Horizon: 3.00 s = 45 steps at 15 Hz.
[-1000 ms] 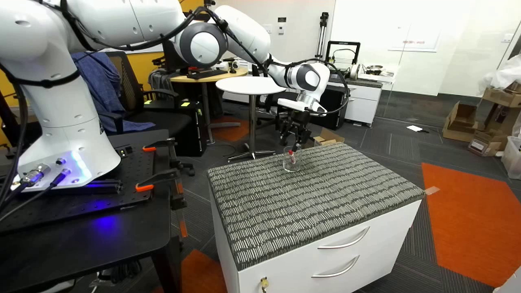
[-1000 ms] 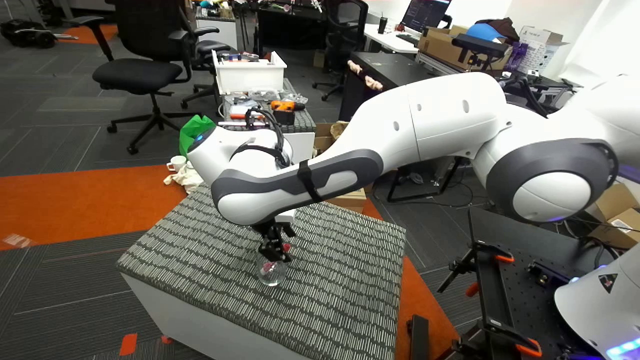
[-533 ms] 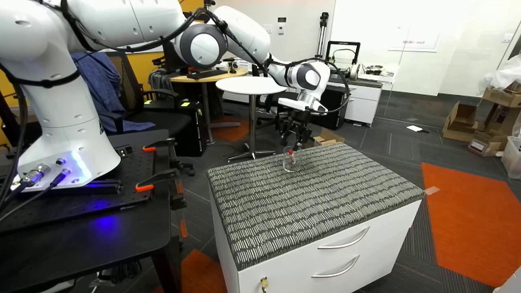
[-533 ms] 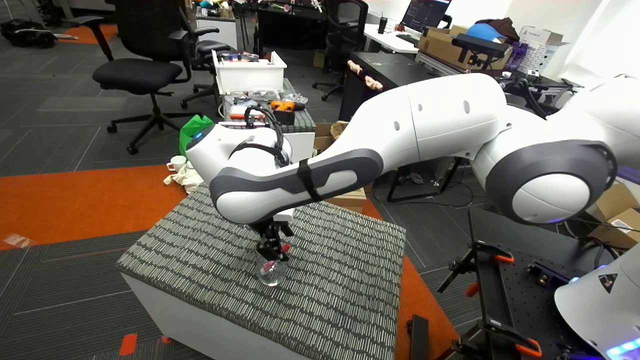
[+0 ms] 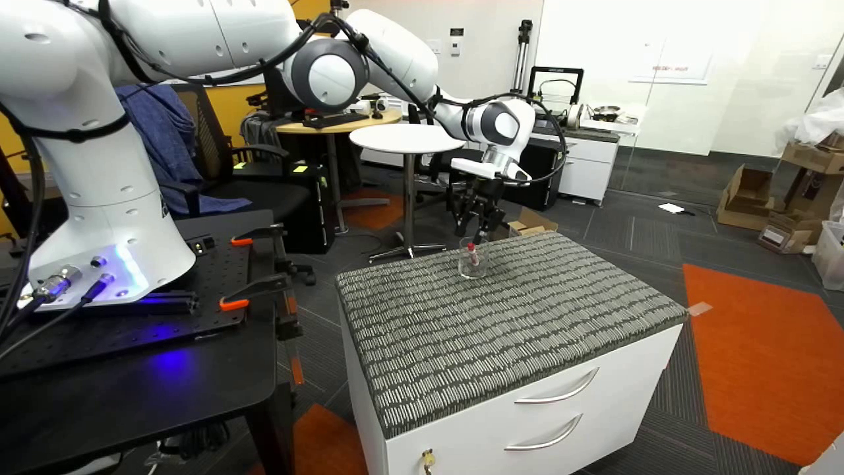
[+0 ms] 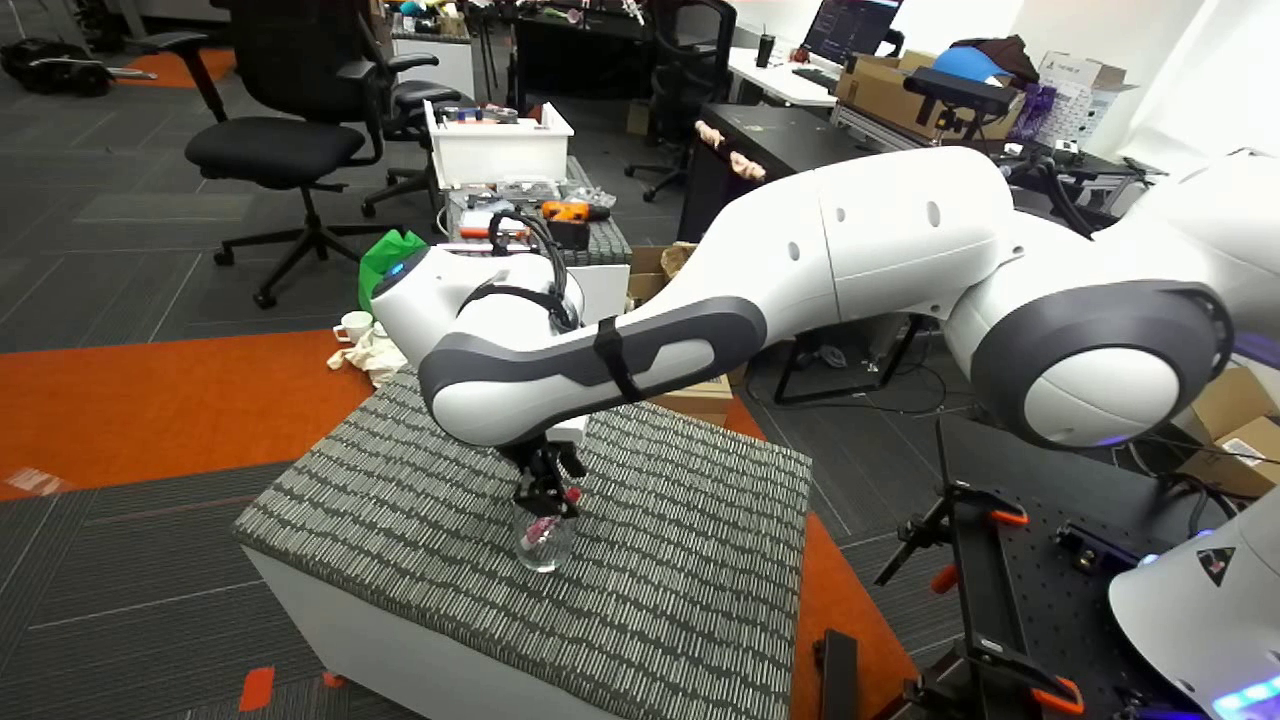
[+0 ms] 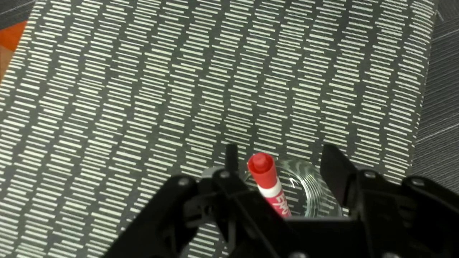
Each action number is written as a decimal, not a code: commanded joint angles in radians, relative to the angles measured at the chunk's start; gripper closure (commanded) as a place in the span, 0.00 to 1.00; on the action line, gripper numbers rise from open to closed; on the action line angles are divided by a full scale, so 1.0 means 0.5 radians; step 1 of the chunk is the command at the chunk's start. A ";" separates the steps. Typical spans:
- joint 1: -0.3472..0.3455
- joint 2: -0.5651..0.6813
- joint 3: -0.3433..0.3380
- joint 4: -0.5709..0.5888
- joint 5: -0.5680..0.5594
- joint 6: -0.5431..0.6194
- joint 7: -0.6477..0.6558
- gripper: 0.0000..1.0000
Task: Take the marker out of the glass
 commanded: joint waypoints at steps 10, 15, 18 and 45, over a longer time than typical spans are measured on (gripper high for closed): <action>-0.030 0.072 0.027 0.076 0.020 -0.013 -0.065 0.64; -0.029 0.074 0.029 0.078 0.018 -0.013 -0.064 0.99; -0.028 0.072 0.030 0.082 0.017 -0.011 -0.064 0.95; -0.191 -0.367 -0.046 -0.042 -0.003 0.312 0.238 0.95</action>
